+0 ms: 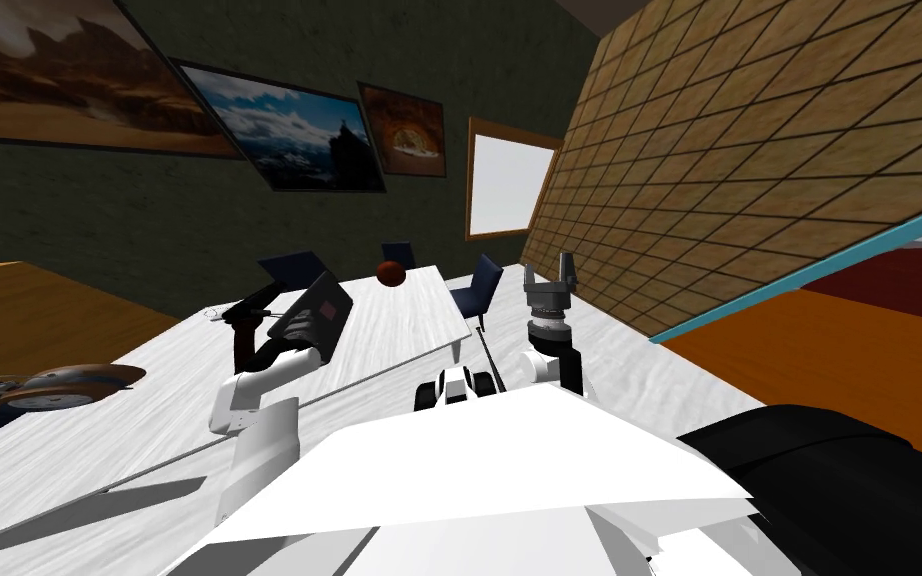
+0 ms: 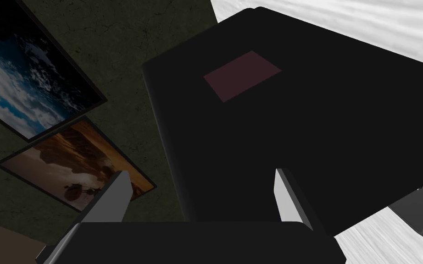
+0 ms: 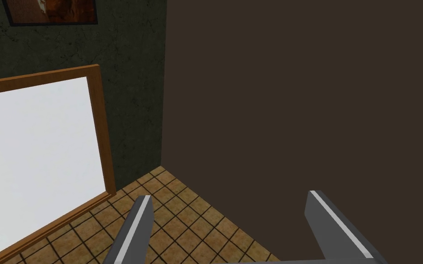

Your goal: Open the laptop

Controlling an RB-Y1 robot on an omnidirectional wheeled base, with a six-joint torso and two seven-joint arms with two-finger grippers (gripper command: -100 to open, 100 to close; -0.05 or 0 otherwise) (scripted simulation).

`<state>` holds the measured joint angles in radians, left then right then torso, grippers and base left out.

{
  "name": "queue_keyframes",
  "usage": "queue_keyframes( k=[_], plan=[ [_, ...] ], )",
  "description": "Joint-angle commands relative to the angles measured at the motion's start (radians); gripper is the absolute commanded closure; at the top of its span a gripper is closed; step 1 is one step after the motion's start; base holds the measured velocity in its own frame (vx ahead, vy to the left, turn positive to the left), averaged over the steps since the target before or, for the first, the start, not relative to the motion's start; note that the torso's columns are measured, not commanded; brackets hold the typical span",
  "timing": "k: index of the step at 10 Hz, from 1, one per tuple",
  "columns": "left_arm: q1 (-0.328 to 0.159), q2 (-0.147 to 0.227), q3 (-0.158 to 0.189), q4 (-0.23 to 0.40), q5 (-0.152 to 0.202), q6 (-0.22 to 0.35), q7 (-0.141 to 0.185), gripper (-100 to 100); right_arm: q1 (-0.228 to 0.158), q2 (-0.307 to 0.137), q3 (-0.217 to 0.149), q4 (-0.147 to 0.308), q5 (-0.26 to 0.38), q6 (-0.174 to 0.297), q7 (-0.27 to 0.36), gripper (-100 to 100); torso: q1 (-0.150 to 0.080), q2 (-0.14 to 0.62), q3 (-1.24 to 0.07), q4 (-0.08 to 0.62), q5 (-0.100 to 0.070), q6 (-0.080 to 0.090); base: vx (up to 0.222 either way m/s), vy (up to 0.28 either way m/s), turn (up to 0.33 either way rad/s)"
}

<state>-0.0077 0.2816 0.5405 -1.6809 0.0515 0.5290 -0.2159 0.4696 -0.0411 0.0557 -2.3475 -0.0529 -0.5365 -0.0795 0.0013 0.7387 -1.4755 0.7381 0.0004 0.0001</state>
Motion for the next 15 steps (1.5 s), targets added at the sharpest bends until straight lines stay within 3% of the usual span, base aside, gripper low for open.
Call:
queue_keyframes(
  k=[1, 2, 4, 5, 6, 8, 9, 10, 11, 12, 13, 15],
  plan=[
    [-0.039, 0.061, -0.043, 0.068, 0.062, -0.045, -0.02, -100, 0.0, 0.0, 0.0, 0.0, 0.0, 0.0, 0.0, 0, 0.002, 0.001, 0.0, 0.0, 0.0, 0.0, 0.009, -0.053, 0.221],
    [-0.039, 0.079, -0.043, 0.103, 0.081, -0.045, -0.02, -100, 0.0, 0.0, 0.0, 0.0, 0.0, 0.0, 0.0, 0, -0.002, -0.001, 0.0, 0.0, -0.001, -0.001, 0.019, -0.085, 0.101],
    [-0.039, 0.079, -0.043, 0.14, 0.081, -0.045, -0.02, -100, 0.0, 0.0, 0.0, 0.0, 0.0, 0.0, 0.0, 0, -0.001, -0.001, -0.001, 0.0, -0.001, 0.0, 0.009, -0.032, -0.022],
    [-0.081, 0.129, -0.084, 0.169, 0.134, -0.089, -0.04, -100, 0.0, 0.0, 0.0, 0.0, 0.0, 0.0, 0.0, 0, 0.001, 0.0, 0.0, 0.0, 0.0, 0.0, -0.003, -0.069, 0.227],
    [-0.081, 0.153, -0.084, 0.211, 0.155, -0.093, -0.04, -100, 0.0, 0.0, 0.0, 0.0, 0.0, 0.0, 0.0, 0, -0.002, 0.0, 0.0, 0.0, -0.001, -0.001, 0.018, -0.088, 0.106],
    [-0.081, 0.153, -0.084, 0.252, 0.155, -0.093, -0.04, -100, 0.0, 0.0, 0.0, 0.0, 0.0, 0.0, 0.0, 0, -0.001, -0.001, -0.001, 0.0, 0.0, 0.0, 0.015, -0.026, -0.025],
    [-0.122, 0.2, -0.125, 0.295, 0.202, -0.141, -0.06, -100, 0.0, 0.0, 0.0, 0.0, 0.0, 0.0, 0.0, 0, 0.001, -0.001, 0.0, 0.0, 0.0, 0.0, 0.017, -0.06, 0.174],
    [-0.122, 0.227, -0.125, 0.332, 0.229, -0.141, -0.06, -100, 0.0, 0.0, 0.0, 0.0, 0.0, 0.0, 0.0, 0, -0.002, -0.001, -0.001, 0.0, -0.001, -0.001, 0.016, -0.084, 0.134],
    [-0.122, 0.227, -0.125, 0.363, 0.229, -0.141, -0.06, -100, 0.0, 0.0, 0.0, 0.0, 0.0, 0.0, 0.0, 0, -0.003, -0.001, 0.0, 0.0, -0.001, 0.0, 0.003, -0.047, -0.001],
    [-0.164, 0.268, -0.167, 0.387, 0.271, -0.189, -0.079, -100, 0.0, 0.0, 0.0, 0.0, 0.0, 0.0, 0.0, 0, -0.001, 0.0, 0.0, 0.0, 0.0, 0.0, 0.011, -0.074, 0.152],
    [-0.164, 0.294, -0.167, 0.431, 0.294, -0.189, -0.079, -100, 0.0, 0.0, 0.0, 0.0, 0.0, 0.0, 0.0, 0, -0.002, -0.001, -0.001, 0.0, -0.001, 0.0, 0.006, -0.066, 0.089],
    [-0.164, 0.302, -0.167, 0.475, 0.302, -0.189, -0.079, -100, 0.0, 0.0, 0.0, 0.0, 0.0, 0.0, 0.0, 0, 0.0, -0.001, 0.0, 0.0, 0.0, 0.0, 0.005, -0.028, 0.004]
  ],
)
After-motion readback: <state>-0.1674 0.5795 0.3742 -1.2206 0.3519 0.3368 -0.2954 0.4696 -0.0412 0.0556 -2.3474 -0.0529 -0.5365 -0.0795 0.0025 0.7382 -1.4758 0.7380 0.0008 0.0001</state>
